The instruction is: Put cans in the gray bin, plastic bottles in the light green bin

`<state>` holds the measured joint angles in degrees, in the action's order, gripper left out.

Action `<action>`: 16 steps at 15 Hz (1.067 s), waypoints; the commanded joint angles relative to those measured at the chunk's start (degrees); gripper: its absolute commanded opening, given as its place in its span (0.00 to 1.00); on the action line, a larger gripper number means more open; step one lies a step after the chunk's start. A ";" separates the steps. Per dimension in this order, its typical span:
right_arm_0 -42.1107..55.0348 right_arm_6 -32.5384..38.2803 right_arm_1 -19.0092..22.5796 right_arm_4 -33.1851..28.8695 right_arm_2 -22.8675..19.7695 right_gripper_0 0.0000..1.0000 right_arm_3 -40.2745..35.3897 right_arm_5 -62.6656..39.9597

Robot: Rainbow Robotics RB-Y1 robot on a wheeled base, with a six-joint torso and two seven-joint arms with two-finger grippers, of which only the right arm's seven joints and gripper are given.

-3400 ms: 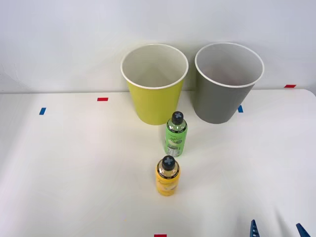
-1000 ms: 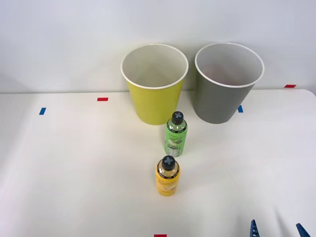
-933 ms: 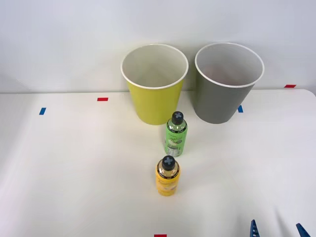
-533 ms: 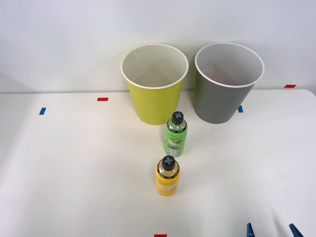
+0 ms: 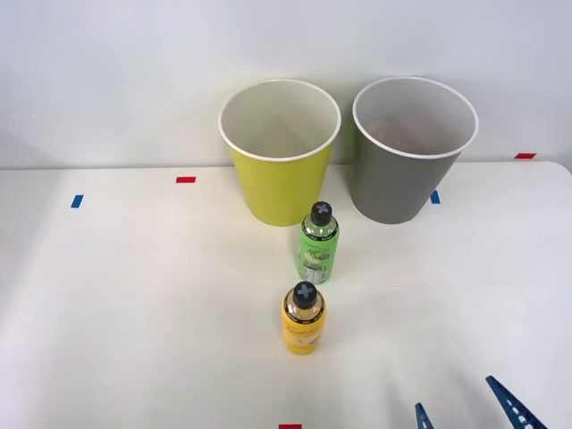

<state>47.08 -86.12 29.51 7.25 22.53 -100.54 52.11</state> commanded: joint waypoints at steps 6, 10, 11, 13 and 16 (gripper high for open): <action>-14.12 -16.09 11.80 16.22 17.90 1.00 -0.01 2.99; -20.36 -17.94 16.11 19.56 23.87 1.00 -0.01 3.08; -21.94 -18.03 16.72 20.44 25.46 1.00 -0.01 3.08; -24.66 -18.73 17.08 22.81 28.36 1.00 -0.01 3.17; -27.56 -19.87 16.46 24.48 29.59 1.00 -0.01 2.47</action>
<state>20.39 -105.64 46.30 31.15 51.78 -100.55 55.05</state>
